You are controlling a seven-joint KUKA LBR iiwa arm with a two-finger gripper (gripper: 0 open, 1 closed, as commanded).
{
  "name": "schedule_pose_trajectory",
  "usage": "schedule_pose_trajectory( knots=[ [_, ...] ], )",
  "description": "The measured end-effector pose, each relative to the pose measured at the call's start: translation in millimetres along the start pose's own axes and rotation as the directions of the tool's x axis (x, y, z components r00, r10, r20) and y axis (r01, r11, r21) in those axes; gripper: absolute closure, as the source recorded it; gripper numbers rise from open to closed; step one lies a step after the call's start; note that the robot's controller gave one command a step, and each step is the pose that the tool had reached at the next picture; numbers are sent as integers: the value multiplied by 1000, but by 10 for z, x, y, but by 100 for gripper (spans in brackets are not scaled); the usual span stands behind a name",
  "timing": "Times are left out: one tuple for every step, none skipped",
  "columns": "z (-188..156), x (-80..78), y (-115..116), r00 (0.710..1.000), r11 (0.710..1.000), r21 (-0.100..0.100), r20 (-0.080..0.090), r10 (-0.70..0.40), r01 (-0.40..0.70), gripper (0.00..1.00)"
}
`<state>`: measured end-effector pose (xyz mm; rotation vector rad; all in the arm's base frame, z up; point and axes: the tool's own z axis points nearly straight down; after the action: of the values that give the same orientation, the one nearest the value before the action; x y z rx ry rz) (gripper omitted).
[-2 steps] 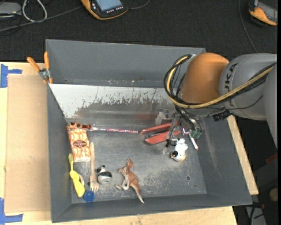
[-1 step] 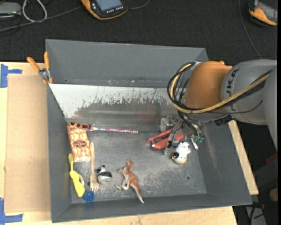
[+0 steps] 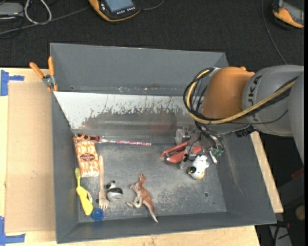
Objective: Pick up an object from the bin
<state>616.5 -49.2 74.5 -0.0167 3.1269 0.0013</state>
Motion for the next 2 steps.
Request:
schedule_pose_trajectory(
  knots=[
    [-747, -20, -47, 1000, 1000, -1, -8, -13, 13, 100],
    [-1019, -14, -45, 1000, 1000, -2, -10, -25, 25, 100]
  ],
)
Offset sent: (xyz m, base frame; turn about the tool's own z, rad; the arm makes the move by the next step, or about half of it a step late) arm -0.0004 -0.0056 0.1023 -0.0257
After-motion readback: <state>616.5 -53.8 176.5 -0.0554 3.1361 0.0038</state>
